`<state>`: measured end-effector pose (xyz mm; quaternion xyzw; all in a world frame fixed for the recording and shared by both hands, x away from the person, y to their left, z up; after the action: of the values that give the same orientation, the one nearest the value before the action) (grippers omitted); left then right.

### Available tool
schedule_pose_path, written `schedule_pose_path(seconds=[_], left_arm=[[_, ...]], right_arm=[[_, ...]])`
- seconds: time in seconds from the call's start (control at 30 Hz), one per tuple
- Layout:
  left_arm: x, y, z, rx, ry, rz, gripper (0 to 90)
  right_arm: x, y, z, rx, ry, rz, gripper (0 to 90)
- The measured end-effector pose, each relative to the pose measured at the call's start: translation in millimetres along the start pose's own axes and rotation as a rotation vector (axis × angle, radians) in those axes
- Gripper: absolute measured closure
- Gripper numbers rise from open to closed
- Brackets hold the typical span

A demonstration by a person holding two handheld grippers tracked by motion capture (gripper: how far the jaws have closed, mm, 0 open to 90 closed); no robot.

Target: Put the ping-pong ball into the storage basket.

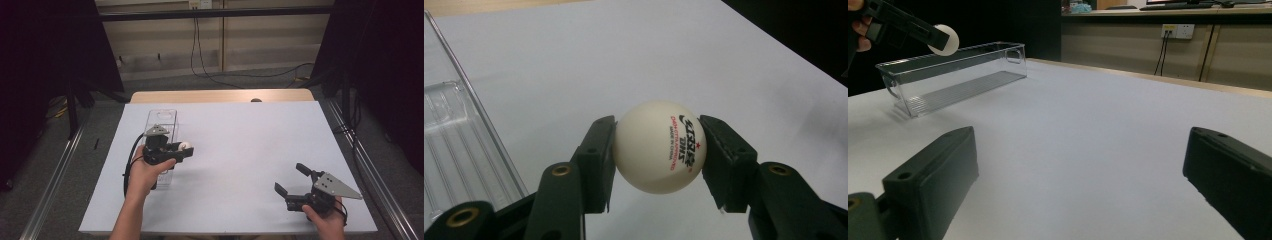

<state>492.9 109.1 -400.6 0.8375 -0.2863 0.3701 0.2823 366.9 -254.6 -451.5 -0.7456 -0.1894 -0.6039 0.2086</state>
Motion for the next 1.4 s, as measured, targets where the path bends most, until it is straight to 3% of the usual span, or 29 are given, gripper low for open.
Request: schedule_pose_path(seconds=[0.47,1.1,1.4], left_arm=[[3.8,-2.7,-7.8,0.003,0.012,0.0,51.0],[4.9,-10.4,-15.5,0.017,0.03,-0.033,51.0],[5.1,-13.6,-18.6,0.032,0.029,-0.022,51.0]], right_arm=[[-0.2,-0.1,0.1,0.003,-0.001,-0.01,1.0],[-0.1,-0.3,-0.1,0.001,-0.001,-0.004,1.0],[0.1,-0.3,0.1,-0.001,0.001,-0.001,1.0]])
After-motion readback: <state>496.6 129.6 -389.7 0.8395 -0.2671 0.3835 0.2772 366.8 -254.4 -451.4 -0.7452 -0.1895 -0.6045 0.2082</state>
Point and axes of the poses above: each handheld gripper's, and its own axes: z roughly forward along the jaws, x roughly out of its top, y roughly to its right, the point moved 5 cm from there along z, roughly forward along the jaws
